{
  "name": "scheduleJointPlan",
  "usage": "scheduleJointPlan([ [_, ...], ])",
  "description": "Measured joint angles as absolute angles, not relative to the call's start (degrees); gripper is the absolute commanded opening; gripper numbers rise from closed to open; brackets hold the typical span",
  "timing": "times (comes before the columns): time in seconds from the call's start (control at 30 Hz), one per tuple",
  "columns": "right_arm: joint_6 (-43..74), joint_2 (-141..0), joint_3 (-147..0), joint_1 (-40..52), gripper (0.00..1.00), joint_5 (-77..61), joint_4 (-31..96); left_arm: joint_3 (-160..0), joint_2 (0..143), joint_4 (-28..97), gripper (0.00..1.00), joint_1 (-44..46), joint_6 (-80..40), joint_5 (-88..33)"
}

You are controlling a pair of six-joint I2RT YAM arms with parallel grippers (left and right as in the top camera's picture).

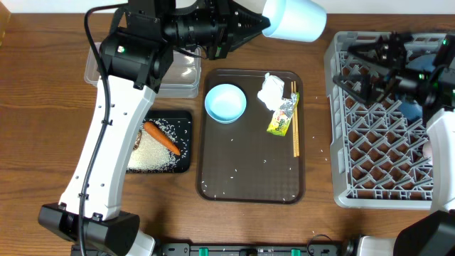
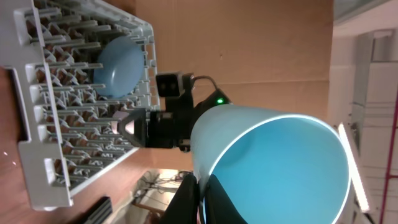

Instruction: Sort waste into correct bins and load items into the dishwasher rack

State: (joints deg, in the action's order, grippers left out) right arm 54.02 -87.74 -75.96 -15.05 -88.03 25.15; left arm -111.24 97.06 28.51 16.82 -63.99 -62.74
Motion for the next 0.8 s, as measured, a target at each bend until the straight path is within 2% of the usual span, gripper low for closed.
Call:
scheduleJointPlan([
  [0.23,77.6,-84.1,-75.4,-12.4,0.99,-86.1,-5.4,-111.2,97.1,28.4,0.06,16.8,-66.3,-63.5],
  [0.37,87.7,-78.5,-75.5,-12.5,0.99,-82.5,-11.9,-111.2,97.1,27.1,0.06,16.8,-67.7,-64.2],
  [0.57,95.9,-76.8,-75.9,-11.8,0.99,-80.0,-16.9,-111.2,97.1,18.6,0.06,16.8,-72.6,-66.7],
  [0.8,107.5,-78.5,-75.7,-7.5,0.99,-76.0,-35.1,-111.2,97.1,17.8,0.06,16.8,-76.9,-69.4],
])
